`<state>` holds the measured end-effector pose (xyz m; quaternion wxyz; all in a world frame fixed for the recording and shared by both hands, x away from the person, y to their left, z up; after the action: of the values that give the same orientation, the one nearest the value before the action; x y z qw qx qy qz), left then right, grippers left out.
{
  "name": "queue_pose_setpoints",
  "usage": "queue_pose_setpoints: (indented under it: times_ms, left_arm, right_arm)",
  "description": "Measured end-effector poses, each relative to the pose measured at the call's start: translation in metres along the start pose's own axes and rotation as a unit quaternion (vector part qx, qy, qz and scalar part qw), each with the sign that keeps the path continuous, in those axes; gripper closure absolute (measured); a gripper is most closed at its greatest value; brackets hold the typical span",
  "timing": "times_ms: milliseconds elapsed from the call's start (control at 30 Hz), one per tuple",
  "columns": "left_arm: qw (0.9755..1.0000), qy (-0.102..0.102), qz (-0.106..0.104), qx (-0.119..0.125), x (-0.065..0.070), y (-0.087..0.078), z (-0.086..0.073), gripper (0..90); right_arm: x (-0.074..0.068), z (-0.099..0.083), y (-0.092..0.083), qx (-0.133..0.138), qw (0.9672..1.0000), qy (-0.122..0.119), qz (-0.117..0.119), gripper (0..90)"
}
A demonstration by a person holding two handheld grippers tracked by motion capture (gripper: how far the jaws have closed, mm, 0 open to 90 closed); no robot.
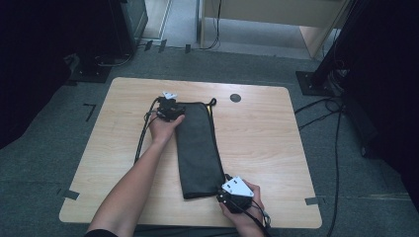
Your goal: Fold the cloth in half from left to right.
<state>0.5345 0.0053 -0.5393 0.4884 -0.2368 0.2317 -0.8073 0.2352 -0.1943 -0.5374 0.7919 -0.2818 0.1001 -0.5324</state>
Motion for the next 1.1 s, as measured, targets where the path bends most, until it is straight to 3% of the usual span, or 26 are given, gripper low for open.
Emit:
queue_pose_setpoints:
  times_ms: [133,200,300,433,500,600,933,1100]
  left_arm:
    - [1.0,0.003,0.005,-0.006,-0.006,-0.002,-0.007,61.4]
    - [0.9999,0.008,0.006,-0.011,-0.005,0.001,-0.01,62.1]
    - [0.9997,0.01,0.007,-0.02,-0.001,0.006,-0.015,65.9]
    - [0.9997,0.015,0.0,-0.018,0.002,0.008,-0.013,72.3]
    - [0.9997,0.015,0.0,-0.02,0.001,0.01,-0.012,75.0]
    - [0.9996,0.018,0.001,-0.021,0.003,0.014,-0.009,78.3]
    - [0.9994,0.022,-0.008,-0.025,0.01,0.026,-0.002,81.2]
    - [0.9995,0.02,-0.014,-0.02,0.012,0.025,-0.002,72.2]
  right_arm:
    - [0.008,0.004,-0.005,0.017,0.9998,0.008,-0.003,55.2]
    - [0.009,0.004,-0.004,0.016,0.9998,0.004,0.006,62.2]
    - [0.006,0.001,0.004,0.007,0.9997,0.001,0.025,71.1]
    - [0.003,-0.004,0.013,-0.012,0.9991,-0.023,0.033,75.4]
    - [0.004,-0.01,0.019,-0.036,0.9985,-0.022,0.036,77.3]
    - [0.005,-0.012,0.018,-0.04,0.998,-0.021,0.044,80.5]
    - [-0.009,-0.015,0.012,-0.042,0.9982,-0.022,0.038,84.0]
    - [-0.006,-0.014,0.011,-0.043,0.9978,-0.017,0.047,77.7]
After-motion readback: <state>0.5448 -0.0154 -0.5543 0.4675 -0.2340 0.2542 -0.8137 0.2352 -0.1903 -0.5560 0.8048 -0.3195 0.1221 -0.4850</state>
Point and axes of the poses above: each handheld gripper's, and its own axes: y roughly forward along the jaws, z roughly out of its top, x roughly to its right, the point moved 6 cm from there along y, roughly forward along the jaws, and after that the axes turned 4 degrees about -z, right-handed, at the moved point
